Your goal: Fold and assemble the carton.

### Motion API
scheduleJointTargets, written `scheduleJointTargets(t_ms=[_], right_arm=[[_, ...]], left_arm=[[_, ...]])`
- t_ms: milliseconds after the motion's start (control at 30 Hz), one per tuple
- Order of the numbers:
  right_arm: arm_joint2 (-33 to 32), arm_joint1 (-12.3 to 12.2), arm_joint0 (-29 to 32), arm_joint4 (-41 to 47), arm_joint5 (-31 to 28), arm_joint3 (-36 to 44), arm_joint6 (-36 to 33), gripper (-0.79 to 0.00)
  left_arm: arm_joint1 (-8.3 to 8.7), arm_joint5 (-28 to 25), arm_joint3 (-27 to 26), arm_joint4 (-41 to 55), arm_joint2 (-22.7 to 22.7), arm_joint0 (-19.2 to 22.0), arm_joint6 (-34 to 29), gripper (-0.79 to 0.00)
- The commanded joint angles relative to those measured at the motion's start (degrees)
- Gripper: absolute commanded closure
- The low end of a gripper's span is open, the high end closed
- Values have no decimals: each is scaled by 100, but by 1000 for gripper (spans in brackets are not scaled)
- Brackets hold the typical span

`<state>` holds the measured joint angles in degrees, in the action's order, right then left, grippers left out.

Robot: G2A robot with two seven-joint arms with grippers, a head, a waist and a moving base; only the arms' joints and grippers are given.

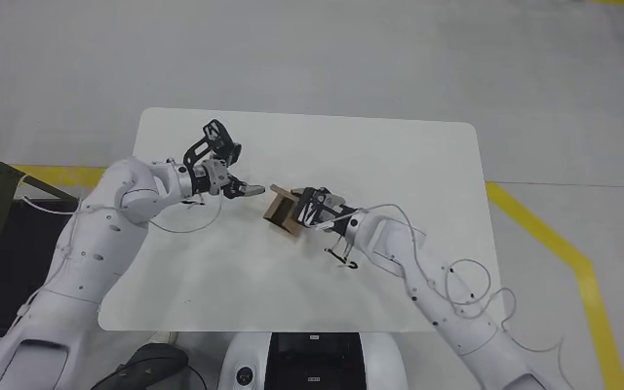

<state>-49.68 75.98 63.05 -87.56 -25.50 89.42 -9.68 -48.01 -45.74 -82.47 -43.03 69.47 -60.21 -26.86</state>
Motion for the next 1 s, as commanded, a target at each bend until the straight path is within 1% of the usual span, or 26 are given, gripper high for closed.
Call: scheduleJointTargets(t_ms=[0,33,67,100,133,167,200,233,300,533,967], right_arm=[[-43,-23,66,-104,-4,37,83,0],[-54,-36,102,-200,-9,74,124,-160],[-53,-50,139,-314,-35,115,155,-372],[-52,-64,173,-421,-65,151,169,-449],[-49,-77,200,-541,-84,185,160,-360],[-38,-87,231,-647,-96,219,156,-292],[-28,-95,259,-724,-117,240,158,-160],[-29,-102,285,-771,-122,250,157,-74],[-36,-112,331,-839,-111,273,192,0],[-61,-134,452,-1075,47,331,177,0],[173,-115,456,-1607,2,454,-250,0]], left_arm=[[37,27,-69,107,182,-178,37,-785],[51,63,-98,142,246,-241,28,-785],[64,85,-126,160,302,-293,11,-785],[74,89,-146,186,342,-340,-9,-785],[82,84,-170,207,373,-375,-33,-785],[89,95,-185,227,400,-403,-59,-785],[93,93,-200,244,415,-426,-84,-785],[97,93,-203,243,423,-443,-113,-785],[99,90,-209,241,420,-454,-161,-785],[87,79,-202,225,371,-438,-195,-785],[55,137,-222,166,247,-370,-247,-785]])
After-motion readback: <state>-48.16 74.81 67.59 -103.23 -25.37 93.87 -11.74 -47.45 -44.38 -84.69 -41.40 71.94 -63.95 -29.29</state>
